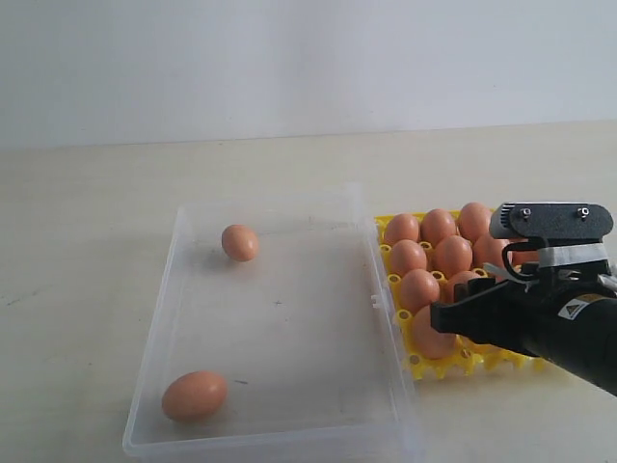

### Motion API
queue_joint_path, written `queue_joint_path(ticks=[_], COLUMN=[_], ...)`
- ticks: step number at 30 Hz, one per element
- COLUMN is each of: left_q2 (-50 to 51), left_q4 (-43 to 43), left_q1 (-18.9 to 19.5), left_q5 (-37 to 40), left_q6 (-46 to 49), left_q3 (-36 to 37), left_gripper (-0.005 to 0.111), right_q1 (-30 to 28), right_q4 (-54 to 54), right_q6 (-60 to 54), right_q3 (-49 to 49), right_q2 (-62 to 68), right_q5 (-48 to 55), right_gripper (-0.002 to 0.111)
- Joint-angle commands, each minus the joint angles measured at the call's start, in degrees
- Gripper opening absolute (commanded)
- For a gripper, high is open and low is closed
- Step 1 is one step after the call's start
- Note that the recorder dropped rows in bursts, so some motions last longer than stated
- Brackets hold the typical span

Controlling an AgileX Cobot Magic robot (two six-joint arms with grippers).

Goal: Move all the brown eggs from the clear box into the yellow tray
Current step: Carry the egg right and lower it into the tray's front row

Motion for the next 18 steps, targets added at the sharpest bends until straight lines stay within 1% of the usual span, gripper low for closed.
queue_joint_path(ticks=[1,4,6,9,13,16,18], left_q2=[0.04,0.04,0.04,0.04,0.04,0.04,0.04], left_q4=[-0.03,-0.03,-0.03,-0.03,-0.03,-0.03,-0.03], left_q1=[-0.29,-0.29,-0.29,-0.29,-0.29,-0.29,-0.29], left_q5=[-0.51,-0.51,-0.51,-0.51,-0.51,-0.51,-0.51], left_q6=[-0.22,-0.22,-0.22,-0.22,-0.22,-0.22,-0.22], left_q3=[-0.23,-0.23,-0.23,-0.23,-0.23,-0.23,-0.23], left_gripper=[0.0,0.0,0.0,0.0,0.0,0.0,0.0], right_q1=[-0.31,-0.31,-0.31,-0.31,-0.31,-0.31,-0.31], right_q4=[-0.91,-0.91,-1.43,-1.52,-1.52,-1.4,-1.4], right_q6=[0.54,0.41,-0.24,-0.93,-0.77,-0.77,-0.77], right_q3=[-0.54,-0.54,-0.54,-0.54,-0.54,-0.54,-0.54], right_q2=[0.26,0.26,0.26,0.26,0.26,0.26,0.26], right_q5=[-0.88,-0.41,-0.41,-0.41,-0.29,-0.29,-0.29], right_gripper=[0.0,0.0,0.004,0.02,0.047,0.057,0.058])
